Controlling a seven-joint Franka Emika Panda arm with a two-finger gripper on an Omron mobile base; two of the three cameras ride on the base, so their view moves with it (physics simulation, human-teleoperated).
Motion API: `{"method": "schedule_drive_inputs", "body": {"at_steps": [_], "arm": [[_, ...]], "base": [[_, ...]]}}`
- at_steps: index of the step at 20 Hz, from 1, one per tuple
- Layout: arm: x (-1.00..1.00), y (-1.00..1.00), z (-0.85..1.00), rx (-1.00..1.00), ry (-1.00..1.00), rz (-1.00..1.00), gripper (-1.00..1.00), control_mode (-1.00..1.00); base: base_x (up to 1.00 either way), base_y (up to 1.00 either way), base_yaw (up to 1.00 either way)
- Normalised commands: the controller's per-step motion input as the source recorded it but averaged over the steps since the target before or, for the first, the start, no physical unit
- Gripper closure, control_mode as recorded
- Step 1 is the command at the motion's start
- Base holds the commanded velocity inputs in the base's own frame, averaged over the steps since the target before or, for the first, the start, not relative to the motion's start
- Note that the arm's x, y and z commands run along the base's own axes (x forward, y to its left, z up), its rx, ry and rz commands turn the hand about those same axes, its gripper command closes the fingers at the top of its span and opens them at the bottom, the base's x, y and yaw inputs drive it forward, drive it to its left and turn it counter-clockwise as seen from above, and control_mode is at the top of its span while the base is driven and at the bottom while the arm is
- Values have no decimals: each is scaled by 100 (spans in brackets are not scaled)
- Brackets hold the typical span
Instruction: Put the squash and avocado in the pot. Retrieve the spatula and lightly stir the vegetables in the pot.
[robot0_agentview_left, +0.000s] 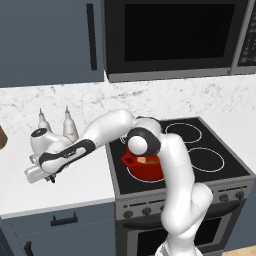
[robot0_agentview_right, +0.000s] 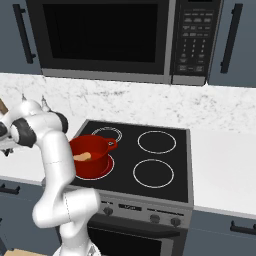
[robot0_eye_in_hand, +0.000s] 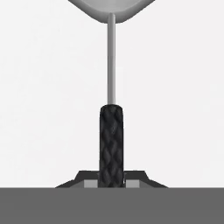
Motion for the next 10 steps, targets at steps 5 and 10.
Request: {"method": "schedule_drive_inputs", "body": {"at_steps": [5,10], "arm": [[-50,-51,91,4,-8,0,100,-100],[-38,-58,70,0,1,0,100,-100]], "base": [[0,0,0],[0,0,0]]}}
